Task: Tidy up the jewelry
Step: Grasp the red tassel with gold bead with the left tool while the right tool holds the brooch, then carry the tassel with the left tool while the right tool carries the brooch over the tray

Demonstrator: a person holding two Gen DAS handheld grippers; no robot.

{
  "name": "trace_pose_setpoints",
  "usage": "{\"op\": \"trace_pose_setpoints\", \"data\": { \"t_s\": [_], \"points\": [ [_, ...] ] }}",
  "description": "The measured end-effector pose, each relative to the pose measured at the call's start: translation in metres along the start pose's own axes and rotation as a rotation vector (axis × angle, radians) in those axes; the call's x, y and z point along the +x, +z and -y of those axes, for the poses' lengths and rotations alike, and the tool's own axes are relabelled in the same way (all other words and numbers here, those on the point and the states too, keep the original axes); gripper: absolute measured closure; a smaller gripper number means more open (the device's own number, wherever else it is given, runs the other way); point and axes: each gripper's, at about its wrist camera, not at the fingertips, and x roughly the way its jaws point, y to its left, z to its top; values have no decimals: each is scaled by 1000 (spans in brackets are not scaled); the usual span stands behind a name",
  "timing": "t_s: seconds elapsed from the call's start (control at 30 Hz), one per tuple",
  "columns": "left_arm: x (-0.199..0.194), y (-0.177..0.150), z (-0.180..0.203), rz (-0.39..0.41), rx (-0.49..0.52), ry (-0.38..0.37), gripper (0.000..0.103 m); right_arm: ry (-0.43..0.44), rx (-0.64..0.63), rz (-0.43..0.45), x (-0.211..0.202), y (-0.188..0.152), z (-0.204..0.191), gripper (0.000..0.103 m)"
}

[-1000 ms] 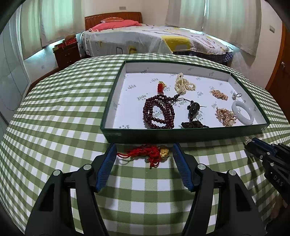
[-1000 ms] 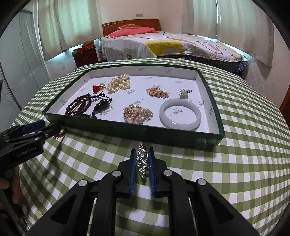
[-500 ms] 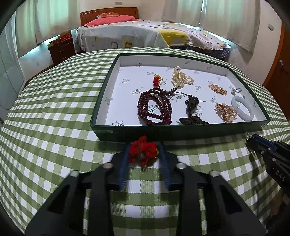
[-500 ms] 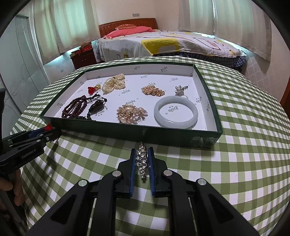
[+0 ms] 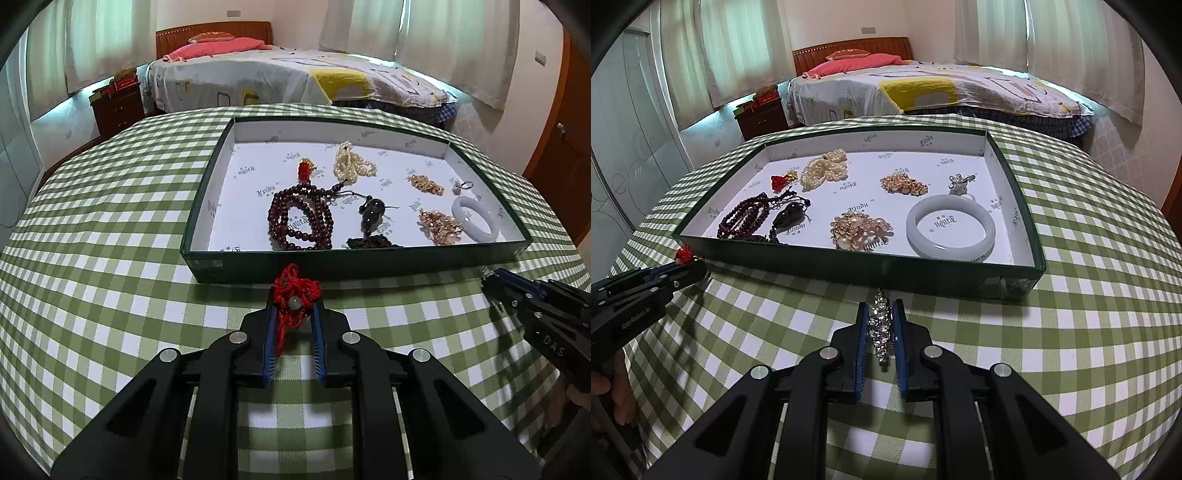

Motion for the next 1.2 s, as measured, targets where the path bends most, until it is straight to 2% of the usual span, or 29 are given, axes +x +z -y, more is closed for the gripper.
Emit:
{"op": "trace_pose_setpoints", "data": {
  "t_s": [0.6, 1.2],
  "points": [
    [-31, 5, 5, 69, 16, -12, 87, -11, -22, 45, -20, 7, -8, 89],
    [-61, 59, 11, 208, 22, -44, 87, -14, -46, 165, -44, 58, -10, 89]
  ]
}}
